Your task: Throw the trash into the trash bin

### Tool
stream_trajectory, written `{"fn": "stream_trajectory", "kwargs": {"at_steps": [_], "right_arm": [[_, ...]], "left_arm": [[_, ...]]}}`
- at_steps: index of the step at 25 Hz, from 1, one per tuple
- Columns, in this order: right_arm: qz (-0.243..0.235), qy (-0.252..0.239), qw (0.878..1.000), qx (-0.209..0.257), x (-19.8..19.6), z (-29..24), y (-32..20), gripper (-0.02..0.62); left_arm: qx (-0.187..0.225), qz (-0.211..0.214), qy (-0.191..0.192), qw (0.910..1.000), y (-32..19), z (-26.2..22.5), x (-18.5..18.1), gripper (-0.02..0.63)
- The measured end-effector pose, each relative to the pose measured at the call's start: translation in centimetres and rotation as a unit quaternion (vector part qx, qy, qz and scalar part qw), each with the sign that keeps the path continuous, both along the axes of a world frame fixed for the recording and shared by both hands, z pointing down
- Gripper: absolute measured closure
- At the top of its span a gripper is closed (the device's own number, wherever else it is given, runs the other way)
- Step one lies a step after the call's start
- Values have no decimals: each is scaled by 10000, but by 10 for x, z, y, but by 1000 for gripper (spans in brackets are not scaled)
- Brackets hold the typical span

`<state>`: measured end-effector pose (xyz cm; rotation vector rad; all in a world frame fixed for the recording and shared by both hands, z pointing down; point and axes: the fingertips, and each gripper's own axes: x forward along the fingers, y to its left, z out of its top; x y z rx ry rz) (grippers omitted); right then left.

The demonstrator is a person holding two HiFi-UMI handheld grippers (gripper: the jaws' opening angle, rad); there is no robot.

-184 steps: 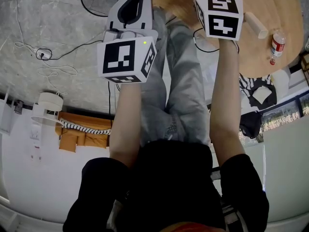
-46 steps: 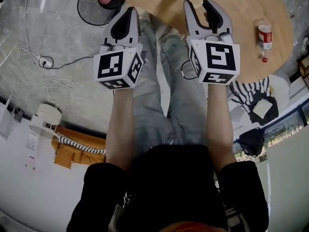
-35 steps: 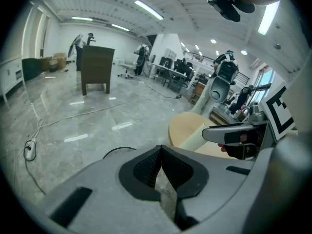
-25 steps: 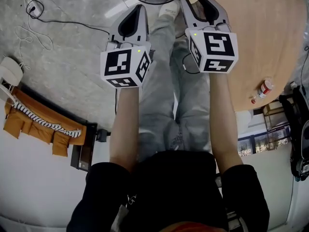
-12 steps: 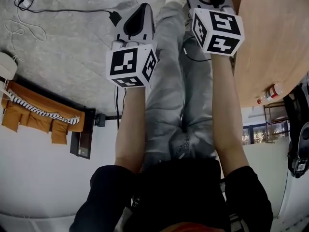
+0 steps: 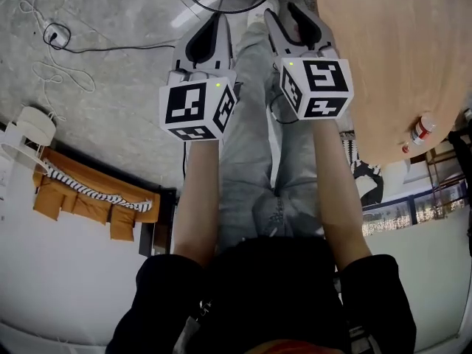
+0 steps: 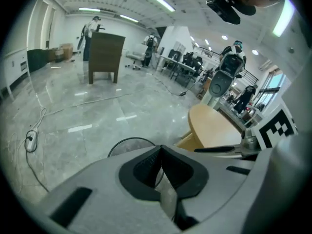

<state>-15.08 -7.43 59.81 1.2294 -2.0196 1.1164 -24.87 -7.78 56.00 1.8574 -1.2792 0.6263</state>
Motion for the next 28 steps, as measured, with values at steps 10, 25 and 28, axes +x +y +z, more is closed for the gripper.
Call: {"fn": "stream_trajectory", "kwargs": {"at_steps": [10,25,28], "right_arm": [[1367,-327,9890,466,104,-82,24,440],[4094,349,9084,770,314,-136,169,510],[4367,539,8946,783,354,-133,207,528]], "left_arm": [[111,1628,211,9864,-2,-38,126,601],[360,3797,383,9236,73,-86,317,601],[410,4025,394,9136,96,-82,352,601]]}}
